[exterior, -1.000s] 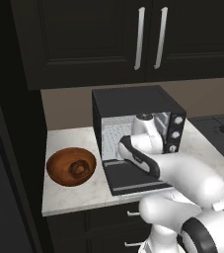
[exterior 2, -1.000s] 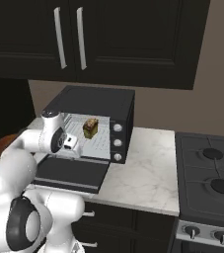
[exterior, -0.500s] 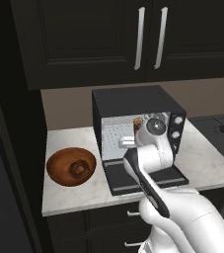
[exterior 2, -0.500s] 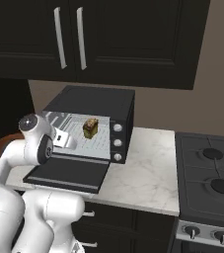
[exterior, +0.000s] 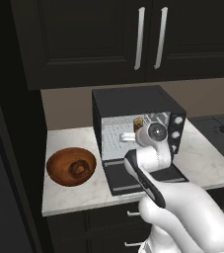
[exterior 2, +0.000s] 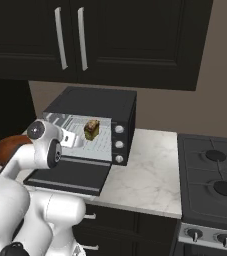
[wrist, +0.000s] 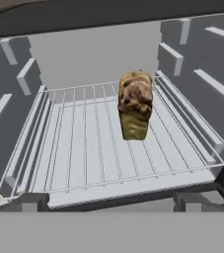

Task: Pick up the heated bread from the toaster oven and place it in the bowl. Then move the bread bowl to the dining counter.

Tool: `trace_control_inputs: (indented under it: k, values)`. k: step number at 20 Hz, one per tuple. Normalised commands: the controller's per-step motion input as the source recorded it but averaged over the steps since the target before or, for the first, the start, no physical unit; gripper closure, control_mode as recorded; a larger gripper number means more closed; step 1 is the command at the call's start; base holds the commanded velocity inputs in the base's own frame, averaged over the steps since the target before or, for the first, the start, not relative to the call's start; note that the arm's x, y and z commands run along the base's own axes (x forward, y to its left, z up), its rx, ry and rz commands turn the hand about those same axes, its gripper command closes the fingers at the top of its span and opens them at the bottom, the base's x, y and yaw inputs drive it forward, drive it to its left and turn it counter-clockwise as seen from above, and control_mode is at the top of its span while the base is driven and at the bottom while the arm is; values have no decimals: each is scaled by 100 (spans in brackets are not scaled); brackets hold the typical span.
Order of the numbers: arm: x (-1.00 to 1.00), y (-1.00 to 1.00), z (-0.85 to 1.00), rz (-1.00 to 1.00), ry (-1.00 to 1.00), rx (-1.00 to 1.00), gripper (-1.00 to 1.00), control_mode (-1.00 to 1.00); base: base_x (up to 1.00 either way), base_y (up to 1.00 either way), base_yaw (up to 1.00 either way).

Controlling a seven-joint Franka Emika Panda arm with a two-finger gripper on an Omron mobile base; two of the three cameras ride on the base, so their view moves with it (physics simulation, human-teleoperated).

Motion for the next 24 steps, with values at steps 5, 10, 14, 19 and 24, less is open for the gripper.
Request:
trace_control_inputs:
  k: [5,10,14,19,24]
  values:
    - [25,-30,18,0,10,5,-100,-100,0,0,0]
    - [9,-8,5,0,6,0,-100,-100,0,0,0]
    - [15,0,0,0,0,-1,-100,-100,0,0,0]
    - [27,-1,-12,-2,0,-3,-100,-100,0,0,0]
    - [21,-13,-10,-1,0,0,-100,-100,0,0,0]
